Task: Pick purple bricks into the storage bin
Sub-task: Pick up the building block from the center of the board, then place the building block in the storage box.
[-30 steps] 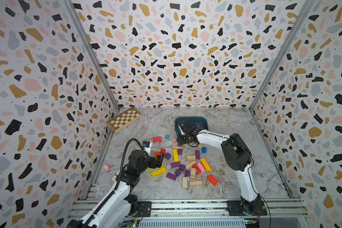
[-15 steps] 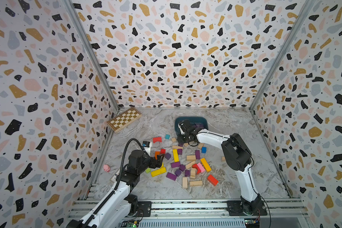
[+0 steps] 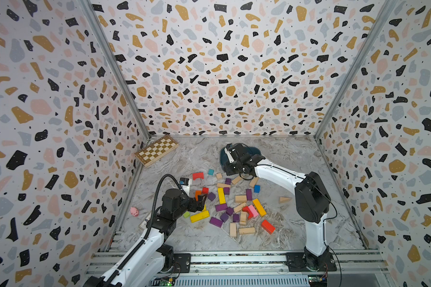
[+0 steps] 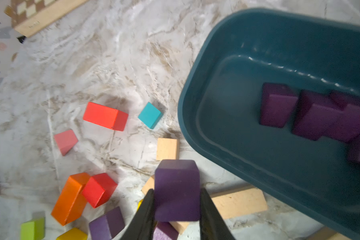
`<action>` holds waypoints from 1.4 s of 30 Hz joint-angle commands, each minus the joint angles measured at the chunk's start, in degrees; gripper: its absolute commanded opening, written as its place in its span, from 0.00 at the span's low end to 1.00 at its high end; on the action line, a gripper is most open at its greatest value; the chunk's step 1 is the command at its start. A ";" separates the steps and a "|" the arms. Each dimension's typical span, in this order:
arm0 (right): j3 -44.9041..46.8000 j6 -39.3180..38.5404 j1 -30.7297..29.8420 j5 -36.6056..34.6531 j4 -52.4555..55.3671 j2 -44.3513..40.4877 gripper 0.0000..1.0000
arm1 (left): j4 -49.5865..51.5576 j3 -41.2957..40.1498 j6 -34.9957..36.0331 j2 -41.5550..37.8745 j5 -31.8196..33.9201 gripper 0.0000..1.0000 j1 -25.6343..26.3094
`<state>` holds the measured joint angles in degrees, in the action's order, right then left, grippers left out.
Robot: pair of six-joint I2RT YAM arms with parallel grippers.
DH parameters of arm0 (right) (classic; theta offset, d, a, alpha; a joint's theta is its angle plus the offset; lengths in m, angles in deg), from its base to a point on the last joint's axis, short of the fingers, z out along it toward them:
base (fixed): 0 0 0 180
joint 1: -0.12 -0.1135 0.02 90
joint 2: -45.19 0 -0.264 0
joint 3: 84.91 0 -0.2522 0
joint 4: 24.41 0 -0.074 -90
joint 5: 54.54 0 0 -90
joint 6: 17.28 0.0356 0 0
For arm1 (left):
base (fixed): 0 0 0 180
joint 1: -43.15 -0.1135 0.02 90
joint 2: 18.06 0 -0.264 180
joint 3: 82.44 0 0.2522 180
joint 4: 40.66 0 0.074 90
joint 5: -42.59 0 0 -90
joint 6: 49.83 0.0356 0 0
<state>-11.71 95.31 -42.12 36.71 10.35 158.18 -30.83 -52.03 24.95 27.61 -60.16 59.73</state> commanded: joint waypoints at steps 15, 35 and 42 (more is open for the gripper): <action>-21.75 -4.72 7.64 -0.80 7.08 11.83 0.26 | -1.10 1.55 0.12 0.47 0.09 0.99 0.21; -32.18 -4.17 8.85 -3.63 10.91 25.18 0.25 | -1.24 1.64 0.11 0.82 0.09 0.99 0.21; -30.98 -4.39 9.82 -4.64 10.56 24.99 0.25 | -1.22 1.64 0.10 1.00 0.02 0.99 0.20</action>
<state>-42.94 91.11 -32.89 33.33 20.42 185.30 -30.85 -52.03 24.95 28.38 -60.19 59.73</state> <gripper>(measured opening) 0.334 0.989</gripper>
